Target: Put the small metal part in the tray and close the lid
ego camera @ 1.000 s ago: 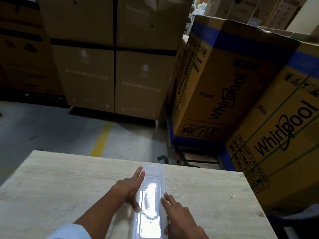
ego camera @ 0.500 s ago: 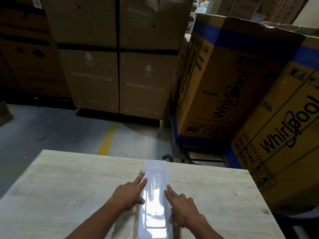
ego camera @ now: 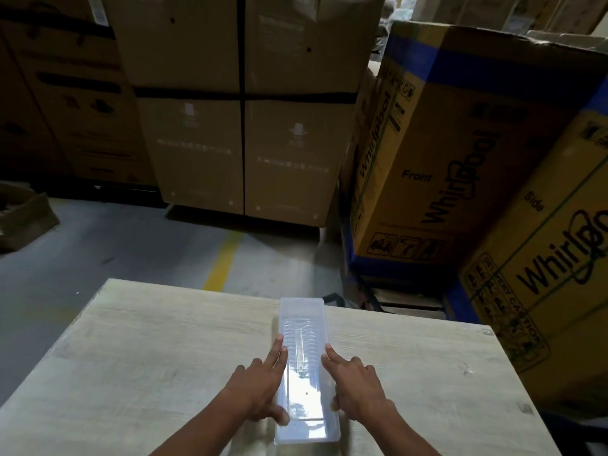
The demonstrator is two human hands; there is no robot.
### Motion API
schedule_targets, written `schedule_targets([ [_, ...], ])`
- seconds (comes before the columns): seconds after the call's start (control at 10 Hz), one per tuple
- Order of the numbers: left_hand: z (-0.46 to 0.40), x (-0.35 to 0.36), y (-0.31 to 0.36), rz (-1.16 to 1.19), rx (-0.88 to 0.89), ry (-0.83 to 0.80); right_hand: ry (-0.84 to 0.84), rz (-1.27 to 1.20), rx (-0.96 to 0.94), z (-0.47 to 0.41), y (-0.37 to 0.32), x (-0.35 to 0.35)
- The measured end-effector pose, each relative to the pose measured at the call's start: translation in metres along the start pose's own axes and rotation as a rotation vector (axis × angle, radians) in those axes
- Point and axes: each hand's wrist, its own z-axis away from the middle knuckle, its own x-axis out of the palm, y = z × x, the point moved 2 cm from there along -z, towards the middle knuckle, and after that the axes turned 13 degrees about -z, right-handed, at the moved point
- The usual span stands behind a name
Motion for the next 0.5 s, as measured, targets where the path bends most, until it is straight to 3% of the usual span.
schedule_targets([
  [0.4,0.038,0.003,0.016,0.02,-0.037,0.093,0.144,-0.197,-0.09,0.029,-0.001,0.011],
  [0.5,0.05,0.0,0.019,0.054,-0.124,0.298,0.234,-0.312,-0.064,0.048,-0.008,0.002],
])
